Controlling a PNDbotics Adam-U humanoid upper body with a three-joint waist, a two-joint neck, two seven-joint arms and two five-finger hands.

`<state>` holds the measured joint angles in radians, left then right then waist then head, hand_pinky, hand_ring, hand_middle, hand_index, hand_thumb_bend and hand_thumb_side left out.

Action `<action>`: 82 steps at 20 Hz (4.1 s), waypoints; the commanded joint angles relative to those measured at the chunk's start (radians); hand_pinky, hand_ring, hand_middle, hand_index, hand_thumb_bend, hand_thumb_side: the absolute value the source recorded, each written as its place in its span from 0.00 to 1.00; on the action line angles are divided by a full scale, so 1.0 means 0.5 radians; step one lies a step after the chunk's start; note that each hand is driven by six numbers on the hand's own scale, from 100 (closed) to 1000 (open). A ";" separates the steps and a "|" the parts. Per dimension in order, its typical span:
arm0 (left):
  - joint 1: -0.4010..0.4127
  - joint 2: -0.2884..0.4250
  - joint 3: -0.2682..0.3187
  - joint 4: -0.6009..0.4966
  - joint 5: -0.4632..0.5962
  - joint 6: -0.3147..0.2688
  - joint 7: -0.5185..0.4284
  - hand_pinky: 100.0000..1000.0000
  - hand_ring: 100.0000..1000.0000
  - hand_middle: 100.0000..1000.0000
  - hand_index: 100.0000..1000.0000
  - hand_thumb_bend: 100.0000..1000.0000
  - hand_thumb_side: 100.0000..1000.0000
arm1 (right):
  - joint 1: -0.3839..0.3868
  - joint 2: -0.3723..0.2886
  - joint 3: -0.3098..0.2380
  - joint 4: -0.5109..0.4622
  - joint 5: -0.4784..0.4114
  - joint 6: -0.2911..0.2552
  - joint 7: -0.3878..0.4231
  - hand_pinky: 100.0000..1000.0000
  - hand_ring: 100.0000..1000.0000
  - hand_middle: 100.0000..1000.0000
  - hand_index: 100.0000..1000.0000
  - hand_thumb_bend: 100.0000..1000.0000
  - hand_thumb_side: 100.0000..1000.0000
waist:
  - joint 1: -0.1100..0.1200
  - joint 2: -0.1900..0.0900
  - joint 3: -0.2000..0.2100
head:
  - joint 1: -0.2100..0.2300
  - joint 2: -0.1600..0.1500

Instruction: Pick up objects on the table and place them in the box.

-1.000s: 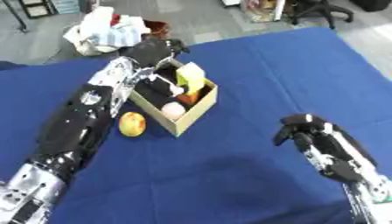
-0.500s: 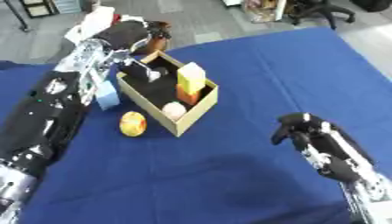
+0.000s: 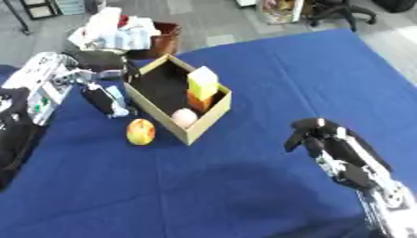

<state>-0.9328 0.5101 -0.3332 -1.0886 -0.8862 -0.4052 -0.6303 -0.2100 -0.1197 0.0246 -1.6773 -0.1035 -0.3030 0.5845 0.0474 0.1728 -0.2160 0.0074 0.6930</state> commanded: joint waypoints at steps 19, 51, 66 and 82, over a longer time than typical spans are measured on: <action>0.016 -0.107 -0.068 0.290 -0.271 -0.136 -0.005 0.71 0.51 0.41 0.57 0.12 0.28 | -0.014 -0.026 -0.009 -0.019 0.006 -0.001 -0.005 0.54 0.56 0.49 0.74 0.00 0.39 | -0.020 -0.035 -0.007 | -0.011 -0.014; -0.293 -0.367 0.274 0.494 -0.669 0.274 0.744 0.82 0.77 0.80 0.90 0.25 0.26 | -0.012 -0.012 -0.004 -0.017 -0.002 0.003 -0.002 0.54 0.56 0.49 0.74 0.00 0.38 | -0.033 -0.040 -0.021 | 0.000 -0.013; -0.092 0.078 0.396 0.355 -0.338 0.405 0.338 0.83 0.76 0.79 0.89 0.24 0.38 | 0.010 -0.038 -0.022 -0.008 0.014 -0.001 -0.021 0.54 0.56 0.49 0.74 0.00 0.38 | -0.023 -0.057 0.043 | -0.055 -0.021; -0.131 -0.065 0.497 0.811 -0.428 0.400 0.502 0.87 0.80 0.83 0.93 0.36 0.72 | 0.010 -0.029 -0.018 -0.001 0.010 -0.007 -0.017 0.54 0.56 0.49 0.74 0.00 0.38 | -0.041 -0.051 0.033 | -0.051 -0.026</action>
<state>-0.9703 0.4643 -0.0972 -0.6816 -1.0964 -0.2037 -0.3941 -0.1960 -0.1220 0.0189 -1.6700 -0.0994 -0.3038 0.5757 0.0435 0.1726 -0.1987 -0.0186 0.6925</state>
